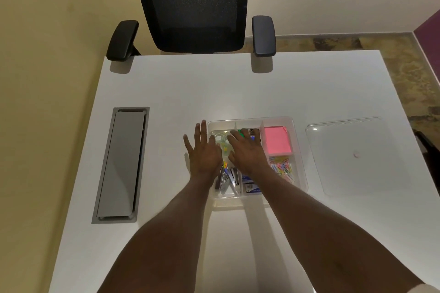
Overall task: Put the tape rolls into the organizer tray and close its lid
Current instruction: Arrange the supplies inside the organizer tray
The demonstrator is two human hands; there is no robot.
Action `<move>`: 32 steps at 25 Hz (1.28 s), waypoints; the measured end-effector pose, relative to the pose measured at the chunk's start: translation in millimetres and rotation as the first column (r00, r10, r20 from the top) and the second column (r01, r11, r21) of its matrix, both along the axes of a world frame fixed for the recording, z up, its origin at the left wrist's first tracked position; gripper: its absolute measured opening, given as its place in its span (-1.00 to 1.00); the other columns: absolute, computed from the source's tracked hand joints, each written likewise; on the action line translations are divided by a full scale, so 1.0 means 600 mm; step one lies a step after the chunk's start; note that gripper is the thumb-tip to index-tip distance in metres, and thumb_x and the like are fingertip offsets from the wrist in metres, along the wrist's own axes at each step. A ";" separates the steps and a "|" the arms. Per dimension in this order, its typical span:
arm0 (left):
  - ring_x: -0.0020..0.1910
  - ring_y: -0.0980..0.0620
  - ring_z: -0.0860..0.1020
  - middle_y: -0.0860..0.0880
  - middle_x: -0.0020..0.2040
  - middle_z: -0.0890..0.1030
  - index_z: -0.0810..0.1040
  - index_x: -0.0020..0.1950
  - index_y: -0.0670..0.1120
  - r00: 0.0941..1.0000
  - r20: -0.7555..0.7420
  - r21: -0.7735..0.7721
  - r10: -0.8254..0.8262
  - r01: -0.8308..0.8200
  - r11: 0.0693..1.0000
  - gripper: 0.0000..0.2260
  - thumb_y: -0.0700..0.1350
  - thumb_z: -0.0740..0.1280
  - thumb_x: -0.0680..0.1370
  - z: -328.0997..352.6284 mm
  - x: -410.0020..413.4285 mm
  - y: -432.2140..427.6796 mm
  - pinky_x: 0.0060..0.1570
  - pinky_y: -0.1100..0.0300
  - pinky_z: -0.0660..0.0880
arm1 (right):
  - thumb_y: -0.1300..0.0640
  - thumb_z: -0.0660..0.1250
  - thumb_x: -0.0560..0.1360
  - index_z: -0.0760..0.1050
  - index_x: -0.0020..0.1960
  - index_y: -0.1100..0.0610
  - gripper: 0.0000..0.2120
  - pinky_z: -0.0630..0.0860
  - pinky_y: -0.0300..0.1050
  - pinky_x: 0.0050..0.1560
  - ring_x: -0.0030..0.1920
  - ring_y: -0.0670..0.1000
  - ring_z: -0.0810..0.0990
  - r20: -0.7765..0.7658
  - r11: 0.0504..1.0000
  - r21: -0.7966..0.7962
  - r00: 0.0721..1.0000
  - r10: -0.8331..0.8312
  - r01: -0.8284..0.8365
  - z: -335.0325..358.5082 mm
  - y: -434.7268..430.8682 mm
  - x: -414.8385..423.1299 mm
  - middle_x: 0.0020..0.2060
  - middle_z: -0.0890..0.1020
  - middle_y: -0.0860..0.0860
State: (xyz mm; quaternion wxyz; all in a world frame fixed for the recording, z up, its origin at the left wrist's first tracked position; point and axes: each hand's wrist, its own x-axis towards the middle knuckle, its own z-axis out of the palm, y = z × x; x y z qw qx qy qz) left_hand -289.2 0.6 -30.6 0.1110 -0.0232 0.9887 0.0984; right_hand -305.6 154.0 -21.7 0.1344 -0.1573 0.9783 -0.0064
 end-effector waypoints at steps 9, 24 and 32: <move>0.69 -0.12 -0.28 -0.11 0.72 -0.23 0.37 0.55 0.02 0.979 0.136 0.008 0.153 -0.156 0.988 -0.58 0.09 0.03 0.73 -0.008 -0.006 0.037 0.58 -0.42 -0.20 | -0.15 -0.04 0.71 0.36 0.50 0.03 -0.52 0.13 0.27 0.52 0.54 0.17 0.33 0.045 0.999 -0.053 0.999 -0.005 0.007 -0.029 -0.005 0.014 0.51 0.43 0.00; 0.71 -0.06 -0.21 -0.07 0.73 -0.12 0.48 0.44 0.03 0.952 0.183 0.151 0.247 -0.276 0.949 -0.65 0.06 0.08 0.73 -0.002 -0.018 0.046 0.59 -0.38 -0.18 | -0.15 0.00 0.70 0.34 0.51 0.04 -0.52 0.06 0.24 0.56 0.56 0.14 0.30 0.007 0.999 -0.048 1.000 0.005 -0.005 -0.038 -0.003 0.007 0.55 0.37 0.03; 0.70 -0.08 -0.23 -0.06 0.72 -0.14 0.43 0.52 0.12 0.946 0.224 0.205 0.233 -0.280 0.938 -0.62 0.10 0.04 0.74 -0.002 -0.021 0.046 0.58 -0.42 -0.20 | -0.13 -0.02 0.71 0.31 0.54 0.02 -0.52 0.04 0.28 0.57 0.60 0.15 0.25 0.014 0.999 -0.034 0.999 0.030 -0.030 -0.034 0.007 0.014 0.58 0.32 0.04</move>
